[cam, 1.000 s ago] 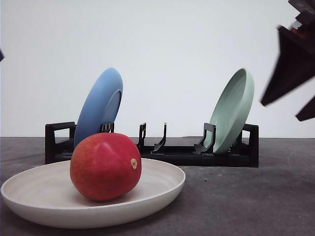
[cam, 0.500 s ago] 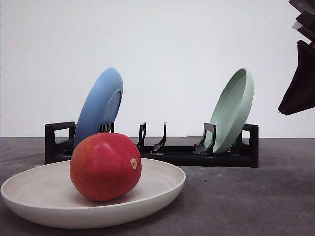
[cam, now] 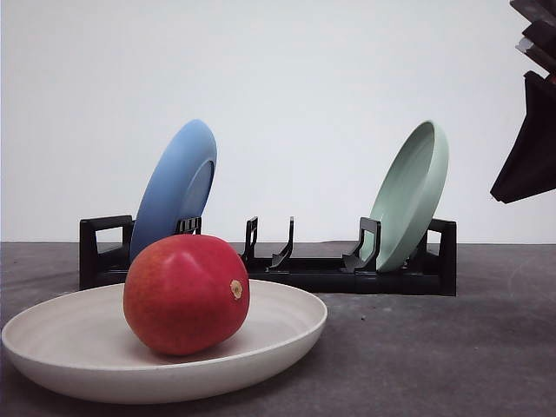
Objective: Place pomegranate in white plate
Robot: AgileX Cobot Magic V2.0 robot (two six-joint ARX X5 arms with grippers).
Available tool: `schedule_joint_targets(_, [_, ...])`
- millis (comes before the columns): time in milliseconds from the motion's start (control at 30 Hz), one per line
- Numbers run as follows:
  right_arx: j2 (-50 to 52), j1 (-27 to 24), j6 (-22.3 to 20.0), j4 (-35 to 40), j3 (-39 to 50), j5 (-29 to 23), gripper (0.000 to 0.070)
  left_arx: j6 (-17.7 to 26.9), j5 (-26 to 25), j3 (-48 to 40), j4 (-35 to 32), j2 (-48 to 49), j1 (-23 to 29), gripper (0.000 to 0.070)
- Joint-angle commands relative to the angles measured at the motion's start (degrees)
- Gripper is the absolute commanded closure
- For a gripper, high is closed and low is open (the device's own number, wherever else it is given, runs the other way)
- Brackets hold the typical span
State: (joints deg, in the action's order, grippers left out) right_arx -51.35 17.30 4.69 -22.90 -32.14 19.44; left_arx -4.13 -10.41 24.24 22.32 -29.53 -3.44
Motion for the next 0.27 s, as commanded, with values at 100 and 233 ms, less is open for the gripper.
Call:
schedule_joint_targets(100, [-0.22, 0.31, -0.46, 0.57, -0.11, 0.07, 0.0668, -0.45, 2.82, -7.91, -8.03, 8.11, 3.9, 0.0696])
schedule_joint_targets(233, [-0.22, 0.28, -0.46, 0.57, -0.11, 0.07, 0.0668, -0.44, 6.25, -13.04, -8.62, 14.2, 6.0, 0.0696])
